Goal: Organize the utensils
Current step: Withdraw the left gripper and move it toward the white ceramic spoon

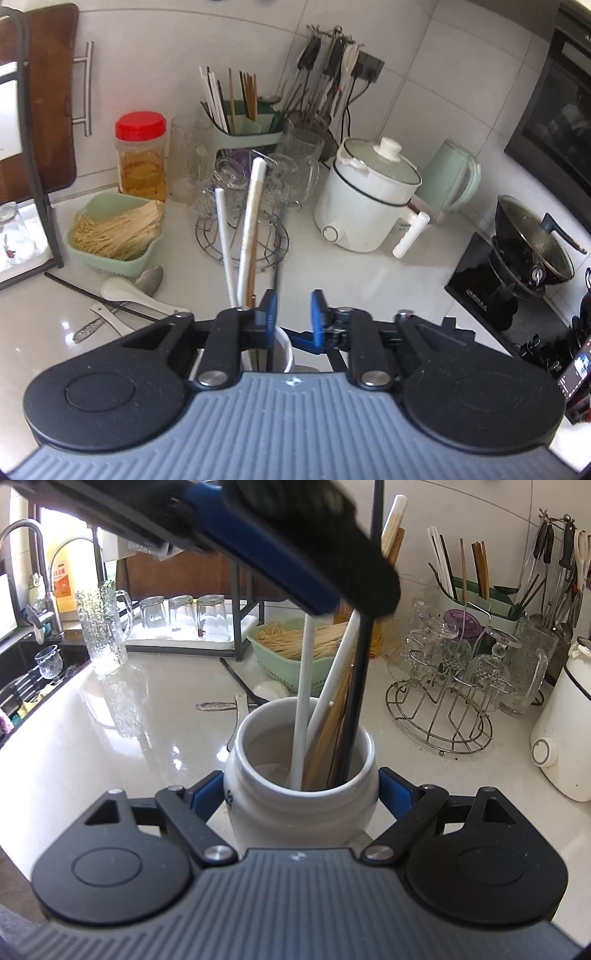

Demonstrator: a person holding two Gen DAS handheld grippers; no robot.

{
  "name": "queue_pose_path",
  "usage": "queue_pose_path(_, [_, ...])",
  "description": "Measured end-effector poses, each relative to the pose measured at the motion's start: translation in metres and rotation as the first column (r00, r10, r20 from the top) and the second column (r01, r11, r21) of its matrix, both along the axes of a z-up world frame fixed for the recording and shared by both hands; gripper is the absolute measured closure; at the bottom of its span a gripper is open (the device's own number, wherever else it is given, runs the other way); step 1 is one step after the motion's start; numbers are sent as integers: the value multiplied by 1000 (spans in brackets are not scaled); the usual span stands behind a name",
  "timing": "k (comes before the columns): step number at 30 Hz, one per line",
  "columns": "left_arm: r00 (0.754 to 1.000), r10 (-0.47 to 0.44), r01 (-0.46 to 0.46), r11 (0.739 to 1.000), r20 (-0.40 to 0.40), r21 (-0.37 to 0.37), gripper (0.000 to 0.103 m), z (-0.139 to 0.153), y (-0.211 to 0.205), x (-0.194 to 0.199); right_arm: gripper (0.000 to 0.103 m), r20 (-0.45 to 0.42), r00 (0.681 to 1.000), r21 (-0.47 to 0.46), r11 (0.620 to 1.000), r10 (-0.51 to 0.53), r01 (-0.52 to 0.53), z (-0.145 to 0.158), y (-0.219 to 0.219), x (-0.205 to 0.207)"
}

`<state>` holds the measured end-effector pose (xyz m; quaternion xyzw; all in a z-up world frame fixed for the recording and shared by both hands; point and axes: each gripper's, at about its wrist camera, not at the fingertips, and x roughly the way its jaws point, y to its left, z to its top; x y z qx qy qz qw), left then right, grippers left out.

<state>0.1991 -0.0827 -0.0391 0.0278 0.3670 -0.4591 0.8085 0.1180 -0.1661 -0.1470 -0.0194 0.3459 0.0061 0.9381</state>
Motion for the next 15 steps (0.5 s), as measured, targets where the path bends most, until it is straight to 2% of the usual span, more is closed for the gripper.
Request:
queue_pose_path(7, [997, 75, -75, 997, 21, -22, 67, 11, 26, -4, 13, -5, 1000, -10, 1000, -29, 29, 1, -3, -3])
queue_pose_path(15, [985, 168, -168, 986, 33, -8, 63, 8, 53, 6, 13, -12, 1000, -18, 1000, -24, 24, 2, -6, -5])
